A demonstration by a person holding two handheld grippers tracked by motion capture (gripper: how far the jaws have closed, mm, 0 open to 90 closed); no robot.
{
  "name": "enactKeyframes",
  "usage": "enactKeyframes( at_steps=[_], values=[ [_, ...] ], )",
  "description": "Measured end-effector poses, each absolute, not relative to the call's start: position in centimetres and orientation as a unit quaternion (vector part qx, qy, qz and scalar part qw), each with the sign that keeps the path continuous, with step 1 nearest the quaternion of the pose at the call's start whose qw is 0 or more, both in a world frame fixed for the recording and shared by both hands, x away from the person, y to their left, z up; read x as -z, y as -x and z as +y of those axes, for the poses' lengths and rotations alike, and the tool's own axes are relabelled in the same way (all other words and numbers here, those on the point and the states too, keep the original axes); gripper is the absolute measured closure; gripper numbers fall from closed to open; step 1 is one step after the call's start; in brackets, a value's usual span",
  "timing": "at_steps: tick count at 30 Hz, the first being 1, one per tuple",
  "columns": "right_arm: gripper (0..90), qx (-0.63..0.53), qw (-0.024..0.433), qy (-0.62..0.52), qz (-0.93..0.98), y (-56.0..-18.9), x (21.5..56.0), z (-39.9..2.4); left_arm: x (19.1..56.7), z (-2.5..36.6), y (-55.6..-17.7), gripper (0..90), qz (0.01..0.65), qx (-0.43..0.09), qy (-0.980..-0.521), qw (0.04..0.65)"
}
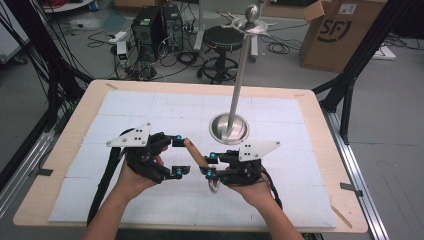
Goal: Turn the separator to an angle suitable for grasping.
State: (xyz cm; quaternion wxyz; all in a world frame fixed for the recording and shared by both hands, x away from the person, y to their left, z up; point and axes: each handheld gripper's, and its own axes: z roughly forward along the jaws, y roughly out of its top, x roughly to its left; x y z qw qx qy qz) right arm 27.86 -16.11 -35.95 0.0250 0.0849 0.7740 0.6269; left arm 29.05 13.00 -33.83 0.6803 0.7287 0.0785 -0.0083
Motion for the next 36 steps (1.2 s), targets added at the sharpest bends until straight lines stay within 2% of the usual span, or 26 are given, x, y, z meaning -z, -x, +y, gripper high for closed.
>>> enactKeyframes(
  at_steps=[8,14,15,23,24,26,28,31,33,36],
  values=[
    [68.0,-0.619,0.027,-0.079,0.781,-27.68,35.88,-15.7,33.78,12.68,-28.95,27.7,0.075,0.009,-0.724,0.685],
    [67.9,-0.611,0.028,-0.085,0.787,-27.71,35.87,-15.5,33.9,12.46,-28.98,35.9,0.077,0.003,-0.729,0.68],
    [68.0,-0.61,0.025,-0.085,0.787,-27.72,35.87,-15.53,33.91,12.46,-29.0,40.5,0.078,0.0,-0.729,0.68],
    [67.9,-0.61,0.025,-0.083,0.788,-27.69,35.87,-15.5,34.02,12.35,-29.05,47.2,0.088,-0.003,-0.73,0.678],
    [68.0,-0.61,0.023,-0.08,0.788,-27.65,35.86,-15.48,34.04,12.33,-29.02,50.9,0.088,0.0,-0.728,0.68],
    [67.9,-0.611,0.023,-0.08,0.787,-27.66,35.86,-15.45,34.07,12.3,-29.02,51.6,0.082,-0.003,-0.73,0.678],
    [67.9,-0.607,0.024,-0.081,0.79,-27.7,35.91,-15.41,34.11,12.25,-28.93,56.0,0.078,-0.007,-0.734,0.675],
    [68.0,-0.605,0.022,-0.083,0.791,-27.76,35.95,-15.43,34.14,12.23,-28.9,58.8,0.074,-0.003,-0.735,0.674],
    [67.9,-0.605,0.022,-0.086,0.792,-27.8,35.97,-15.49,34.13,12.23,-28.92,65.4,0.071,0.006,-0.729,0.681],
    [67.9,-0.607,0.021,-0.083,0.79,-27.73,35.94,-15.46,34.12,12.28,-28.95,67.4,0.074,0.014,-0.724,0.686]
  ],
)
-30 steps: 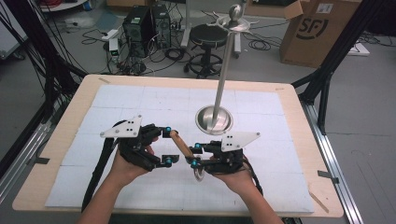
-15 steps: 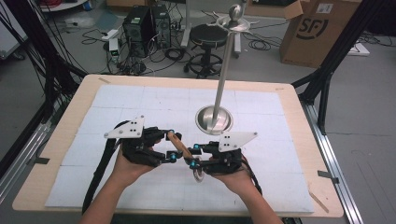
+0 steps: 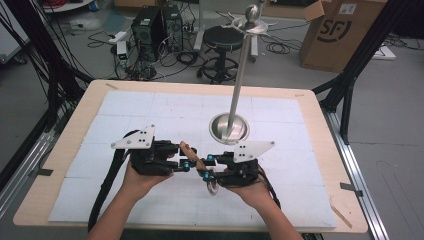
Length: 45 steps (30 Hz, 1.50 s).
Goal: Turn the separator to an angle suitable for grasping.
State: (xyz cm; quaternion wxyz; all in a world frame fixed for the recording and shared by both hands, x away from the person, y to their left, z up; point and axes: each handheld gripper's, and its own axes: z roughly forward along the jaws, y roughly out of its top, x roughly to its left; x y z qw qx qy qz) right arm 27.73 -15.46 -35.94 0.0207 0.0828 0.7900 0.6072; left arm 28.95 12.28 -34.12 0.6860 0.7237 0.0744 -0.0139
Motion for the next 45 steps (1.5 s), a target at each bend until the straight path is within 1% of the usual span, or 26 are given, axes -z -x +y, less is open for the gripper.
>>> enactKeyframes(
  at_steps=[8,13,14,16,17,18,22,33,41,45],
  values=[
    [67.5,-0.608,0.021,-0.08,0.789,-27.6,35.9,-15.3,34.0,12.4,-28.9,68.0,0.062,0.009,-0.724,0.687],
    [65.9,-0.609,0.019,-0.081,0.789,-27.6,35.9,-15.3,33.9,12.5,-28.8,68.5,0.075,0.014,-0.722,0.688],
    [65.5,-0.605,0.025,-0.081,0.792,-27.7,35.9,-15.4,33.9,12.6,-28.8,71.0,0.075,0.008,-0.719,0.691],
    [65.9,-0.603,0.022,-0.082,0.793,-27.7,35.9,-15.5,33.8,12.8,-28.9,71.1,0.081,0.014,-0.717,0.693],
    [68.3,-0.603,0.024,-0.081,0.793,-27.7,35.8,-15.5,33.8,12.8,-28.9,71.1,0.08,0.012,-0.719,0.691],
    [73.6,-0.604,0.028,-0.08,0.792,-27.6,35.8,-15.5,33.8,12.8,-28.8,71.2,0.081,0.01,-0.72,0.689],
    [73.9,-0.604,0.033,-0.081,0.792,-27.5,35.8,-15.3,33.9,12.7,-28.9,71.2,0.078,0.009,-0.724,0.686],
    [68.6,-0.604,0.036,-0.083,0.792,-27.6,35.7,-15.7,33.8,13.0,-28.8,71.2,0.078,-0.008,-0.728,0.681],
    [61.3,-0.596,0.041,-0.091,0.797,-27.5,35.5,-16.2,33.6,13.9,-29.0,71.2,0.092,-0.022,-0.726,0.681],
    [57.9,-0.586,0.053,-0.101,0.802,-27.7,35.3,-16.8,33.6,14.6,-29.5,71.2,0.103,-0.026,-0.73,0.675]
  ],
)
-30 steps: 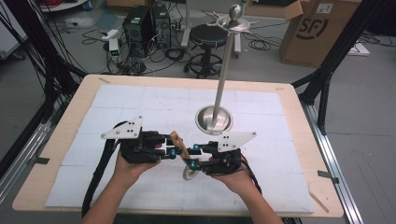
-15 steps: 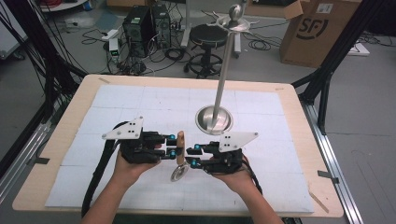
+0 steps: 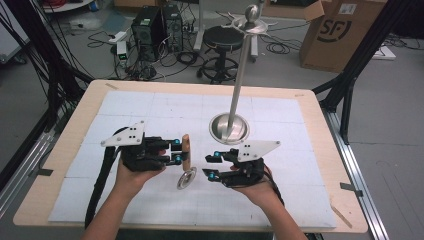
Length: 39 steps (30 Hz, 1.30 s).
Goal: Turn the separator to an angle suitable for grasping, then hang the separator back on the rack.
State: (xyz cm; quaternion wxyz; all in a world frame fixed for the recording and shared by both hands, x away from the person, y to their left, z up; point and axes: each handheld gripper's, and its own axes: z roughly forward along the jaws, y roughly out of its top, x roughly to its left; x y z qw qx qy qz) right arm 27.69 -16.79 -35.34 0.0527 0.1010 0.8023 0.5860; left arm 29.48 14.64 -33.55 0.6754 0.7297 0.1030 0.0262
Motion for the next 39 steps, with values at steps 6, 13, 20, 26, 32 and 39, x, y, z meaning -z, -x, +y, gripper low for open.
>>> enactKeyframes(
  at_steps=[6,13,20,26,32,39],
  values=[
    [53.4,-0.57,0.069,-0.124,0.809,-28.0,35.5,-18.1,33.4,15.7,-30.5,71.2,0.124,-0.041,-0.726,0.675],
    [45.6,-0.549,0.089,-0.145,0.818,-28.2,35.8,-19.9,32.6,16.6,-31.8,71.2,0.14,-0.06,-0.722,0.676],
    [41.2,-0.543,0.099,-0.163,0.818,-28.5,36.1,-20.9,31.8,16.8,-32.9,71.1,0.15,-0.073,-0.723,0.671],
    [39.6,-0.534,0.109,-0.18,0.818,-28.2,36.3,-21.7,31.3,16.8,-33.8,71.2,0.15,-0.082,-0.724,0.668],
    [36.2,-0.521,0.114,-0.197,0.823,-27.2,36.8,-22.7,30.7,16.7,-34.8,71.1,0.15,-0.093,-0.713,0.679],
    [34.9,-0.518,0.118,-0.207,0.822,-27.4,36.9,-23.0,29.2,15.8,-35.9,71.1,0.154,-0.108,-0.715,0.673]
  ],
)
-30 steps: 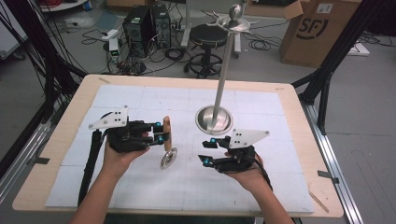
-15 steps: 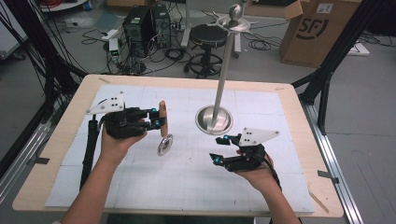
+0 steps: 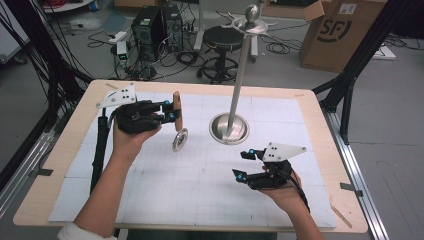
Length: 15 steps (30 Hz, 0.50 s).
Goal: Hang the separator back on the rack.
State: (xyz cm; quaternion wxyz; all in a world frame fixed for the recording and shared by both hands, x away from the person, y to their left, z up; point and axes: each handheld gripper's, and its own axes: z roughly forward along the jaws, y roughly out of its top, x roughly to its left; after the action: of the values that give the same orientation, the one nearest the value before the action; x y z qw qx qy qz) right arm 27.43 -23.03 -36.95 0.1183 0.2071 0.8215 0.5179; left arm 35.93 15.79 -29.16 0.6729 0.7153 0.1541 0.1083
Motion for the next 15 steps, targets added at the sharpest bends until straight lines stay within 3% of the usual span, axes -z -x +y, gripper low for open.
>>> enactKeyframes(
  at_steps=[15],
  values=[
    [33.7,-0.508,0.124,-0.217,0.824,-27.9,37.2,-23.6,23.9,13.6,-39.2,71.1,0.156,-0.109,-0.697,0.691]
  ],
)
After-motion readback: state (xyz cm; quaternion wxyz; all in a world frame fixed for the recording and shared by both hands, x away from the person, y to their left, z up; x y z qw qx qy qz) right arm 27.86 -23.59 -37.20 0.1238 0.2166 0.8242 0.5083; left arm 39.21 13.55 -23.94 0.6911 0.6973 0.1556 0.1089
